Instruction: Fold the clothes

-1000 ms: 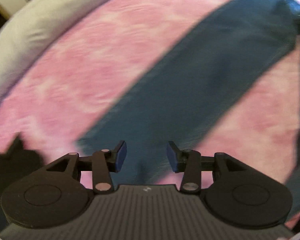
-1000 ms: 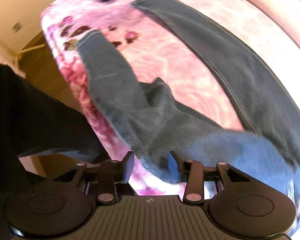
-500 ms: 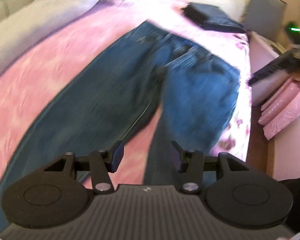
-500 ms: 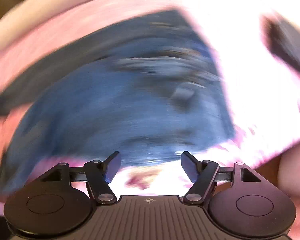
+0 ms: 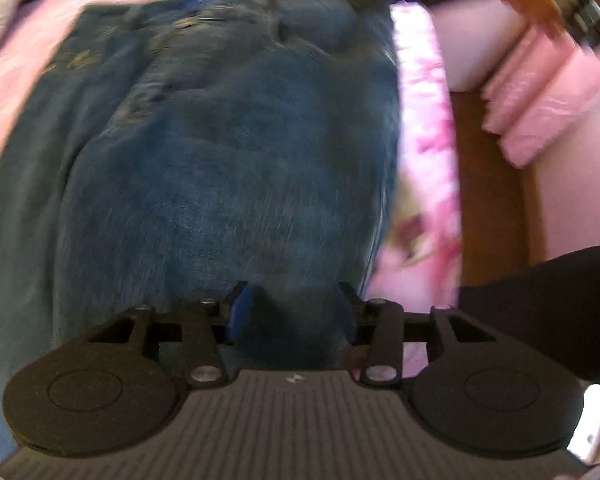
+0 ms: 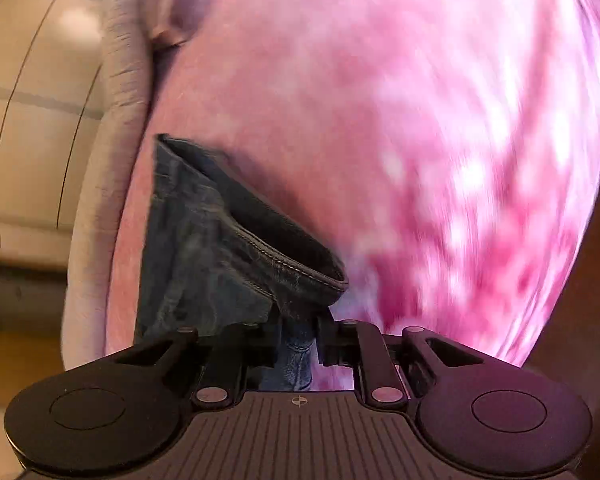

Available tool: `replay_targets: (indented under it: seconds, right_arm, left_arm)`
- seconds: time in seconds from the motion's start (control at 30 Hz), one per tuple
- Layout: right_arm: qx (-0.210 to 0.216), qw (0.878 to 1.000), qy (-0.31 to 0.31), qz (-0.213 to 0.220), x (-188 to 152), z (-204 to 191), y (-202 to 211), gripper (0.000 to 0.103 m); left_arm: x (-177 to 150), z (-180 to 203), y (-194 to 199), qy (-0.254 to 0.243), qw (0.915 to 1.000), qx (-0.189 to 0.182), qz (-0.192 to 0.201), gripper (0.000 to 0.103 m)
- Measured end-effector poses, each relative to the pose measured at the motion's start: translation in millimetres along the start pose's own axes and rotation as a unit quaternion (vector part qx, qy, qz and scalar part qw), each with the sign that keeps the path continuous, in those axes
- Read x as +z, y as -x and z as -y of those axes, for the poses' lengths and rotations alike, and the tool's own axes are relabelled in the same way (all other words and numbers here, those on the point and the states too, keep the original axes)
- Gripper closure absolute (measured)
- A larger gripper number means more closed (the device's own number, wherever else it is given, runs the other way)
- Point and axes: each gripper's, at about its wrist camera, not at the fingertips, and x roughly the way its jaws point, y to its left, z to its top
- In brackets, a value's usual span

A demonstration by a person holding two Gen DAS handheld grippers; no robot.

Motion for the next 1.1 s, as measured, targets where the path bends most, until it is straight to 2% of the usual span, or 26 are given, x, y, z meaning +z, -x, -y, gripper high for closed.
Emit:
replay_targets:
  seconds: [0.1, 0.13, 0.2, 0.27, 0.3, 0.33, 0.4, 0.47, 0.57, 0.63, 0.7, 0.73, 0.77, 0.8, 0.83, 0.87, 0.93, 1.0, 1.1]
  right_arm:
    - [-0.037, 0.996, 0.077, 0.026, 46.8, -18.6, 35.5, 0.089]
    - [-0.043, 0.992, 0.113, 0.019, 59.9, -24.3, 37.6, 0.088]
    - [-0.069, 0.982, 0.174, -0.033, 79.0, -33.2, 21.8, 0.083]
    - [-0.126, 0.963, 0.228, -0.064, 82.4, -43.4, 10.6, 0.069]
    - [-0.15, 0.95, 0.268, -0.057, 78.6, -55.2, 11.4, 0.064]
    - [-0.156, 0.939, 0.303, -0.042, 72.3, -66.7, 14.2, 0.055]
    - [-0.144, 0.918, 0.37, 0.0, 58.0, -91.7, 16.6, 0.051]
    - [-0.112, 0.905, 0.41, 0.001, 52.0, -110.0, 4.7, 0.038]
    - [-0.075, 0.892, 0.444, -0.049, 56.3, -122.0, -39.0, 0.037]
    - [-0.074, 0.881, 0.46, -0.08, 64.3, -121.9, -74.1, 0.037]
    - [-0.078, 0.88, 0.454, -0.114, 75.2, -116.6, -104.1, 0.037]
    - [-0.073, 0.885, 0.44, -0.131, 83.5, -115.8, -112.7, 0.043]
    - [-0.069, 0.89, 0.426, -0.147, 91.7, -115.0, -121.4, 0.068]
    - [-0.067, 0.891, 0.422, -0.155, 97.3, -116.8, -125.0, 0.082]
    - [-0.069, 0.886, 0.437, -0.143, 97.3, -124.1, -118.0, 0.099]
    - [-0.065, 0.883, 0.447, -0.131, 98.8, -131.3, -110.7, 0.099]
    - [-0.032, 0.886, 0.448, -0.114, 107.5, -143.9, -97.7, 0.099]
    - [-0.017, 0.88, 0.461, -0.113, 112.0, -149.6, -101.6, 0.099]
    - [-0.031, 0.87, 0.473, -0.134, 114.1, -140.6, -130.7, 0.099]
  left_arm:
    - [18.5, 13.9, -3.6, -0.006, 0.9996, -0.025, 0.007, 0.061]
    - [24.3, 17.5, -4.1, -0.006, 0.9994, -0.031, 0.011, 0.061]
    - [32.5, 19.5, -3.7, 0.005, 0.999, -0.04, 0.019, 0.061]
    - [33.4, 13.9, 3.4, 0.02, 0.9987, -0.035, 0.03, 0.061]
    - [31.7, 7.6, 9.8, 0.033, 0.9983, -0.027, 0.04, 0.061]
    - [29.9, 1.3, 16.2, 0.045, 0.9975, -0.019, 0.05, 0.059]
    - [25.5, -17.1, 24.0, 0.077, 0.995, 0.002, 0.064, 0.058]
    - [23.2, -34.4, 23.4, 0.103, 0.9922, 0.026, 0.065, 0.058]
    - [23.5, -62.3, 17.1, 0.132, 0.9872, 0.059, 0.067, 0.058]
    - [31.4, -77.0, 8.9, 0.14, 0.9853, 0.07, 0.069, 0.058]
    - [39.2, -89.9, 2.6, 0.145, 0.9844, 0.074, 0.067, 0.058]
    - [42.8, -93.4, -0.5, 0.145, 0.9842, 0.076, 0.067, 0.058]
    - [45.8, -96.9, -1.4, 0.145, 0.984, 0.079, 0.068, 0.058]
    - [47.8, -99.2, 1.5, 0.146, 0.9833, 0.081, 0.073, 0.058]
    - [49.5, -99.3, 3.5, 0.149, 0.9823, 0.082, 0.078, 0.058]
    - [50.1, -99.1, 5.4, 0.153, 0.9813, 0.084, 0.082, 0.058]
    - [49.4, -98.5, 4.6, 0.163, 0.9797, 0.084, 0.082, 0.058]
    - [47.8, -98.4, 1.5, 0.17, 0.9788, 0.086, 0.076, 0.058]
    - [40.2, -95.8, -0.5, 0.184, 0.9767, 0.092, 0.061, 0.057]
